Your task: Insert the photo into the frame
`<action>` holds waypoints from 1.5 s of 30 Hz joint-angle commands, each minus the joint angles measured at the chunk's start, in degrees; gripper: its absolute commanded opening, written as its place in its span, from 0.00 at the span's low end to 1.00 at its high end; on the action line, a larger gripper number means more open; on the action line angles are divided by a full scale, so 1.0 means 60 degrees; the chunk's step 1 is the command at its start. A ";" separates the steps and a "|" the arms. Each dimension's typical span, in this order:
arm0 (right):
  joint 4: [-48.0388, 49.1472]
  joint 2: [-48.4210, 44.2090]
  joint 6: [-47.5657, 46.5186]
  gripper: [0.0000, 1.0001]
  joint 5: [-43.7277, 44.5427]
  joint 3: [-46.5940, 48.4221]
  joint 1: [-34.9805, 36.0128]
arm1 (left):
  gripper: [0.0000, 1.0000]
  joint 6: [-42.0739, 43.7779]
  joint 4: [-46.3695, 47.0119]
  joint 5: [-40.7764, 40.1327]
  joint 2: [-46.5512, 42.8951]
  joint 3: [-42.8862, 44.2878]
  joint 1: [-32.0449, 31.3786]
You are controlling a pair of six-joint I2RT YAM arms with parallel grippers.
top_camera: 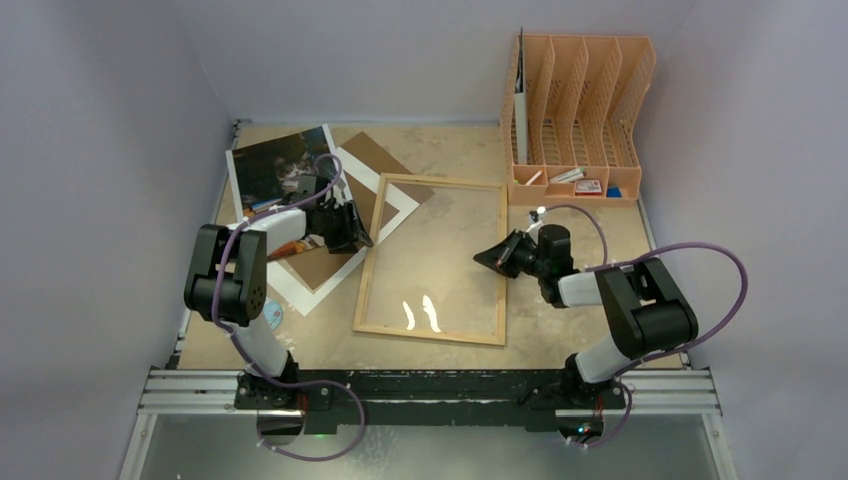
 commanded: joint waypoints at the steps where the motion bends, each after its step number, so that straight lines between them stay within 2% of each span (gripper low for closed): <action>1: 0.0290 -0.0125 0.0230 0.00 -0.0226 -0.0190 -0.0005 | 0.48 -0.0037 0.0215 0.0109 0.0280 0.0136 -0.0024; 11: -0.0265 0.0213 -0.1171 0.00 -0.0623 0.0386 0.0010 | 0.48 -0.0010 0.0161 0.0045 0.0313 0.0209 -0.0028; 18: -0.0428 0.0469 -0.1778 0.13 -0.0861 0.0624 0.0099 | 0.48 0.0089 0.0092 0.0050 0.0347 0.0304 -0.0015; 25: -0.0612 0.0566 -0.2170 0.19 -0.0867 0.0793 0.0170 | 0.48 0.0122 0.0040 0.0031 0.0374 0.0370 -0.0014; 31: -0.1409 0.0420 -0.2971 0.13 -0.0577 0.1166 0.0195 | 0.48 0.0255 -0.0083 -0.0183 0.0467 0.0420 -0.0032; 37: -0.1859 0.0484 -0.3524 0.12 -0.0470 0.1466 0.0190 | 0.48 0.0357 -0.0207 -0.0299 0.0534 0.0502 -0.0024; 41: -0.1587 0.0586 -0.3425 0.13 -0.0663 0.1428 0.0232 | 0.48 0.0342 -0.0203 -0.0292 0.0538 0.0515 -0.0032; 45: -0.1441 0.0681 -0.3284 0.19 -0.0818 0.1419 0.0306 | 0.48 0.0328 -0.0183 -0.0252 0.0557 0.0531 -0.0024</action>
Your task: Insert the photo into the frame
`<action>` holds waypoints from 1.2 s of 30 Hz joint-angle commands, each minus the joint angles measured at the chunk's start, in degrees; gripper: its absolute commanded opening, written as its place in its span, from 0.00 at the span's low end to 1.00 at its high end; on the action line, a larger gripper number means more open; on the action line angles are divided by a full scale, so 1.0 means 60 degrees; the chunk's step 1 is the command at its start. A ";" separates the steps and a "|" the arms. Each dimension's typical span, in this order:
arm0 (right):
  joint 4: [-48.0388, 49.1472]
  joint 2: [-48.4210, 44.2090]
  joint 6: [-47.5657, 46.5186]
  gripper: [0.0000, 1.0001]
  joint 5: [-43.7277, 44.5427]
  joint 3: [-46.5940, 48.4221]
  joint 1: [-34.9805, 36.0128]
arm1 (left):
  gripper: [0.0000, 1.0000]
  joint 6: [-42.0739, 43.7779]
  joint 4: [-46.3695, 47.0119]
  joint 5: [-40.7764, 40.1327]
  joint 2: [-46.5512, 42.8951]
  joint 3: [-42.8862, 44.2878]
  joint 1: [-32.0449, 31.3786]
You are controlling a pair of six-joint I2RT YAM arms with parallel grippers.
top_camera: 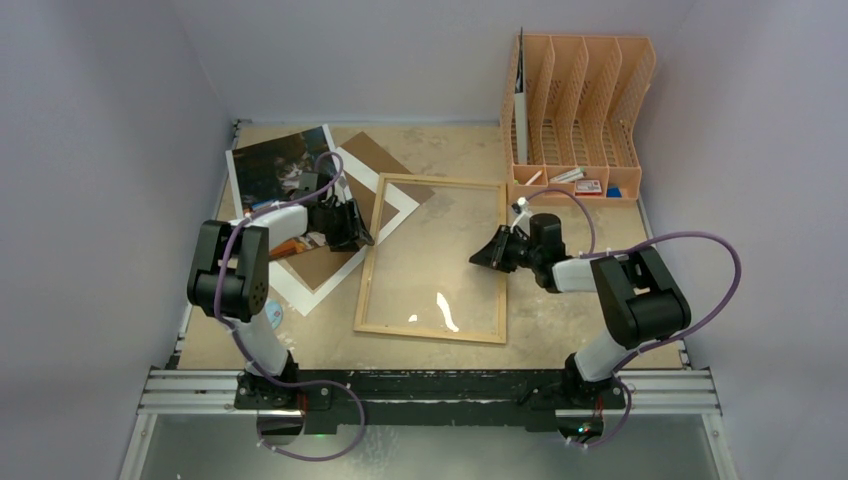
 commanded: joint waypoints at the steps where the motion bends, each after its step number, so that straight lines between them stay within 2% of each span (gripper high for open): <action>1: 0.0278 0.0076 -0.0143 0.21 -0.0242 0.0222 0.0129 | 0.48 0.0231 0.0058 -0.0286 0.0276 0.0182 -0.0021; 5: 0.0265 0.0076 -0.0084 0.27 -0.0207 0.0244 0.0131 | 0.48 0.0200 0.0211 -0.0206 0.0341 0.0199 -0.0048; 10: 0.0212 0.0118 -0.0025 0.26 -0.0154 0.0251 0.0147 | 0.46 0.0195 0.0388 -0.0392 0.0352 0.0207 -0.0165; 18: 0.0229 0.0170 0.0048 0.25 -0.0065 0.0215 0.0143 | 0.42 0.0652 -0.0050 -0.1976 0.0326 0.0459 -0.1017; 22: 0.0257 0.0190 0.0097 0.24 -0.0035 0.0219 0.0148 | 0.34 0.0725 -0.0244 -0.2673 0.0398 0.0610 -0.1292; 29: 0.0339 0.0236 0.0143 0.22 -0.0021 0.0178 0.0140 | 0.30 0.0864 -0.0437 -0.2951 0.0632 0.0709 -0.1537; 36: 0.0388 0.0212 0.0182 0.22 -0.0038 0.0134 0.0153 | 0.22 0.0886 -0.1037 -0.4215 0.0859 0.0909 -0.1687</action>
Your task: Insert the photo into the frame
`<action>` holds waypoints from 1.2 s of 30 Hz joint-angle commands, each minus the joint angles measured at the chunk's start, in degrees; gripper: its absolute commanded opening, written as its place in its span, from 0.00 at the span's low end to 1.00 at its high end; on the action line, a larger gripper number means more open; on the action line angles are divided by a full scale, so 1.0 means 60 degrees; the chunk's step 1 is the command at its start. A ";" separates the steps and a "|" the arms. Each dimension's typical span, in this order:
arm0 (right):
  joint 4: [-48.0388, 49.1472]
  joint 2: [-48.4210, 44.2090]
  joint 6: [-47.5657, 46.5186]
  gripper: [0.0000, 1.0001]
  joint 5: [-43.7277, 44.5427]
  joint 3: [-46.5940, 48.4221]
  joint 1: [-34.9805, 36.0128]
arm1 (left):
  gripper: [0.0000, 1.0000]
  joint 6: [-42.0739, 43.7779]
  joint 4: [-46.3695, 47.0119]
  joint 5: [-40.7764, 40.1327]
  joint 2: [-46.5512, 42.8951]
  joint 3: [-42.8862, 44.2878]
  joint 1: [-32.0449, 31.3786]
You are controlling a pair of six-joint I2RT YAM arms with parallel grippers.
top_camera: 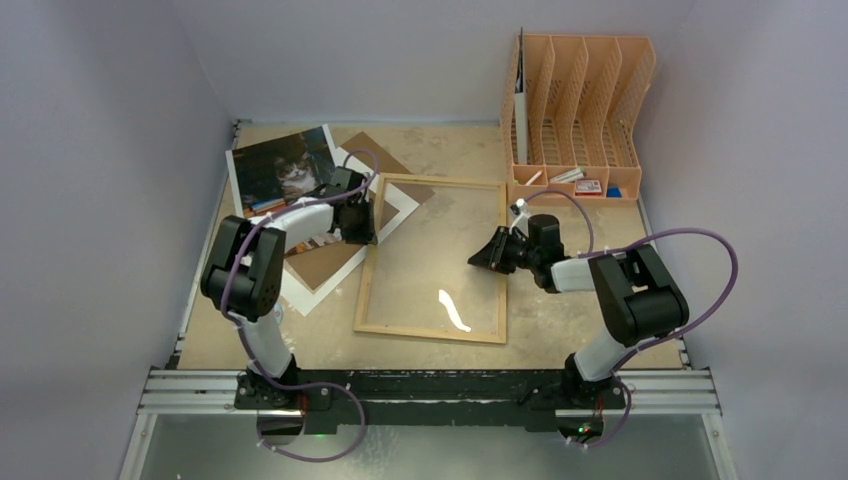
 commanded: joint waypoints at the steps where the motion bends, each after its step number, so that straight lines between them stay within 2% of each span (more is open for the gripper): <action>1: 0.0334 0.0056 0.0051 0.22 -0.0051 0.0141 0.0074 | 0.21 0.0242 -0.0702 -0.1327 0.0581 0.0099 -0.0118; 8: -0.0197 -0.0302 -0.0268 0.30 0.0005 0.0343 0.0076 | 0.13 0.0171 -0.1582 -0.2366 0.1524 0.0390 -0.0227; 15: -0.1195 -0.1178 -0.0068 0.45 0.0132 0.0560 0.0063 | 0.12 0.0055 -0.1985 -0.2786 0.1871 0.0503 -0.0245; 19: -0.2556 -0.2106 -0.0155 0.50 0.1200 0.0843 0.0052 | 0.11 0.0038 -0.2016 -0.2696 0.1950 0.0509 -0.0245; 28: -0.5598 -0.3255 -0.0335 0.50 0.5176 0.1212 0.0050 | 0.14 0.0211 -0.1781 -0.1605 0.1731 0.0541 -0.0245; 31: -0.5815 -0.3421 -0.0270 0.51 0.5786 0.1197 0.0057 | 0.18 0.0256 -0.1670 -0.1078 0.1599 0.0523 -0.0245; 36: -0.5816 -0.3312 -0.0124 0.58 0.5813 0.1140 0.0049 | 0.25 0.0273 -0.1622 -0.0301 0.1253 0.0565 -0.0231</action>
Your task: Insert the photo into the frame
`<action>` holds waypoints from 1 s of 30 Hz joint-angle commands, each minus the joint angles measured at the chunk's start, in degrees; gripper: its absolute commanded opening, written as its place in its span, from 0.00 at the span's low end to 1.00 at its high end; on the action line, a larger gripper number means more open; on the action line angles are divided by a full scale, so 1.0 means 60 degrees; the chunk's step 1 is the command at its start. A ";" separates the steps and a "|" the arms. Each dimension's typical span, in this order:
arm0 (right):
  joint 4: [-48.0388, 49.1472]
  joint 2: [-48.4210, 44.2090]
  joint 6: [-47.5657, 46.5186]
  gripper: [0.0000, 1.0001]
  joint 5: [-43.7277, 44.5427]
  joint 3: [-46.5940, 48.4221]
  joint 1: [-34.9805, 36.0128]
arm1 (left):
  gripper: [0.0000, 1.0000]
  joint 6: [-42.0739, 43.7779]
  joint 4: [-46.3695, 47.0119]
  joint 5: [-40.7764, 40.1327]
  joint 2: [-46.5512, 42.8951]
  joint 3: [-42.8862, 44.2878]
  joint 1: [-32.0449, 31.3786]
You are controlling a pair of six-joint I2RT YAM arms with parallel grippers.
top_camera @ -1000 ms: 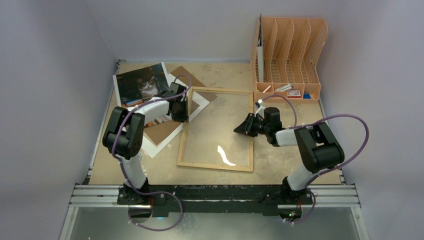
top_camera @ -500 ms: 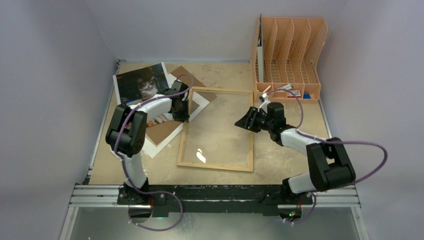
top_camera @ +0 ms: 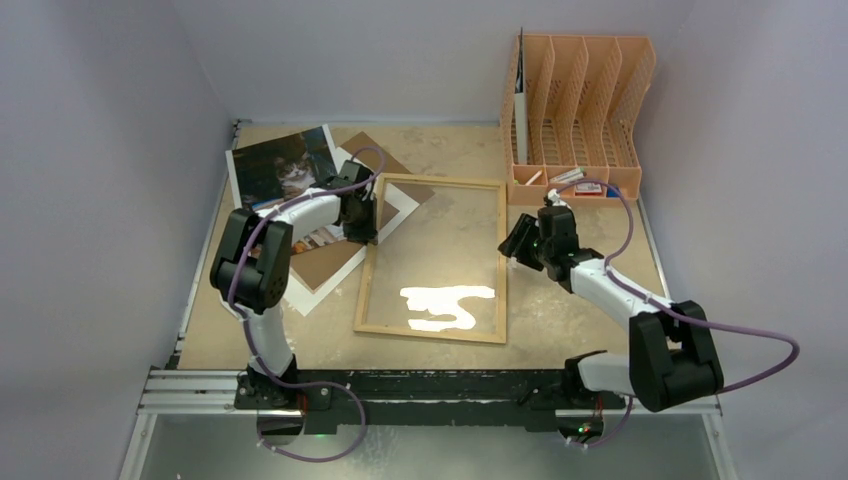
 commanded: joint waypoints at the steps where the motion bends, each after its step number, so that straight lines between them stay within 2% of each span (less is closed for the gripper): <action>1: -0.0410 0.0028 0.0097 0.60 0.0695 0.0189 0.0046 | 0.27 0.0160 -0.0229 0.0307 0.0475 -0.0569 0.0057; 6: -0.0365 0.0176 0.0209 0.65 0.0483 0.0119 0.0042 | 0.37 0.0145 -0.0270 0.0776 -0.0091 -0.0426 0.0115; 15: -0.0281 0.0387 -0.0049 0.65 0.0483 0.0384 0.0048 | 0.54 -0.0088 -0.0338 0.1190 -0.1134 -0.0132 0.0416; 19: -0.0407 0.0167 -0.0112 0.64 0.0398 0.0738 0.0050 | 0.68 0.0012 -0.0520 0.0174 -0.1982 0.0116 0.0510; 23: -0.0410 -0.0129 -0.0099 0.64 0.0212 0.1242 0.0045 | 0.74 0.0189 -0.0797 -0.1076 -0.2584 0.0541 0.0589; 26: -0.0384 -0.0131 -0.0170 0.64 -0.0233 0.1716 0.0043 | 0.89 0.0205 -0.0855 -0.1944 -0.2971 0.0741 0.0677; 30: -0.0063 0.0175 -0.0381 0.63 -0.1128 0.2379 0.0124 | 0.92 0.0169 -0.0516 -0.2742 -0.3380 0.0702 0.0886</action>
